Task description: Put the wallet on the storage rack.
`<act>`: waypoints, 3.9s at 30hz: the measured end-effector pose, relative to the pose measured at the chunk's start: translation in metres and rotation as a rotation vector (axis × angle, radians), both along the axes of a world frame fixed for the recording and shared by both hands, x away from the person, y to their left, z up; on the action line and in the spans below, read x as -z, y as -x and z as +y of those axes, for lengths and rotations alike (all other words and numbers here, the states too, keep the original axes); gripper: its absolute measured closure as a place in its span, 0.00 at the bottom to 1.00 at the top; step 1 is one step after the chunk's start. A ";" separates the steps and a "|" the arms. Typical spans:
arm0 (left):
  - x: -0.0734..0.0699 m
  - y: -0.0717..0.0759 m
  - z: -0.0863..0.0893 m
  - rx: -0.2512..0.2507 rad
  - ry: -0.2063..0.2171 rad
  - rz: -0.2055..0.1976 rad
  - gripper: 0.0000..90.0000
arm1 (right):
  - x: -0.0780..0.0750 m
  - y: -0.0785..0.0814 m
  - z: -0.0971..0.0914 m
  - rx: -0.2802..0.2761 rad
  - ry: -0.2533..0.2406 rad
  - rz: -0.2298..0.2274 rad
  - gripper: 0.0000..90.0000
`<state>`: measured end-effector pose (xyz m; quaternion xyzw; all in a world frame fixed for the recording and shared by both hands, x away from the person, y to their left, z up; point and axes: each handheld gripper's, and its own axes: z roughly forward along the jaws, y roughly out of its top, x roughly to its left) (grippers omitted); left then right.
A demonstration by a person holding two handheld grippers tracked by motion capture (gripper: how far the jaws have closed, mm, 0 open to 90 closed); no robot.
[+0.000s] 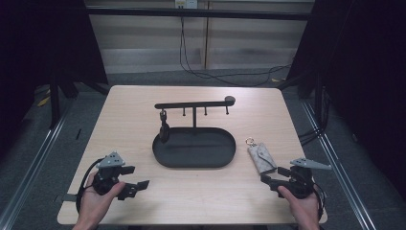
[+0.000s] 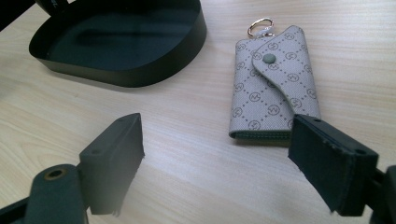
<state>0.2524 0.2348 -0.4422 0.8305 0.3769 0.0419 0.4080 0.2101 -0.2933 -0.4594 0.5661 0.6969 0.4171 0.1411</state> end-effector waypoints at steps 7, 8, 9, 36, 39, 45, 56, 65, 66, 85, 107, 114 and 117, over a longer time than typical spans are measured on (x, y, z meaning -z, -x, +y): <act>0.017 0.010 0.006 -0.031 -0.013 -0.008 0.22 | -0.005 -0.006 0.002 -0.011 -0.020 0.014 0.23; 0.019 0.011 0.007 -0.030 -0.007 -0.010 0.22 | -0.006 -0.007 0.003 -0.019 -0.026 0.018 0.24; 0.020 0.011 0.009 -0.024 -0.010 -0.013 0.22 | -0.007 -0.009 0.002 -0.027 -0.033 0.024 0.24; 0.019 0.019 0.007 -0.042 -0.018 -0.079 0.22 | -0.029 -0.073 0.001 -0.054 0.081 0.242 0.33; 0.018 0.020 0.008 -0.040 -0.005 -0.076 0.22 | -0.029 -0.082 0.003 -0.051 0.104 0.271 0.33; 0.016 0.020 0.011 -0.039 0.007 -0.075 0.22 | -0.028 -0.098 0.012 -0.067 0.140 0.332 0.31; 0.016 0.019 0.012 -0.035 0.010 -0.063 0.22 | -0.023 -0.118 0.011 -0.072 0.221 0.433 0.28; 0.015 0.020 0.012 -0.019 0.025 -0.075 0.22 | -0.011 -0.135 0.017 -0.064 0.303 0.504 0.28; 0.014 0.021 0.011 -0.017 0.026 -0.074 0.22 | -0.009 -0.136 0.019 -0.064 0.323 0.516 0.28; 0.014 0.019 0.012 -0.002 0.025 -0.082 0.22 | 0.009 -0.147 0.029 -0.058 0.417 0.590 0.28; 0.016 0.017 0.013 0.012 0.030 -0.072 0.21 | 0.014 -0.156 0.036 -0.018 0.441 0.656 0.33; 0.016 0.016 0.014 0.010 0.033 -0.070 0.21 | 0.009 -0.157 0.032 0.001 0.397 0.630 0.37; 0.016 0.017 0.013 0.008 0.030 -0.069 0.21 | 0.009 -0.157 0.033 -0.010 0.387 0.632 0.37</act>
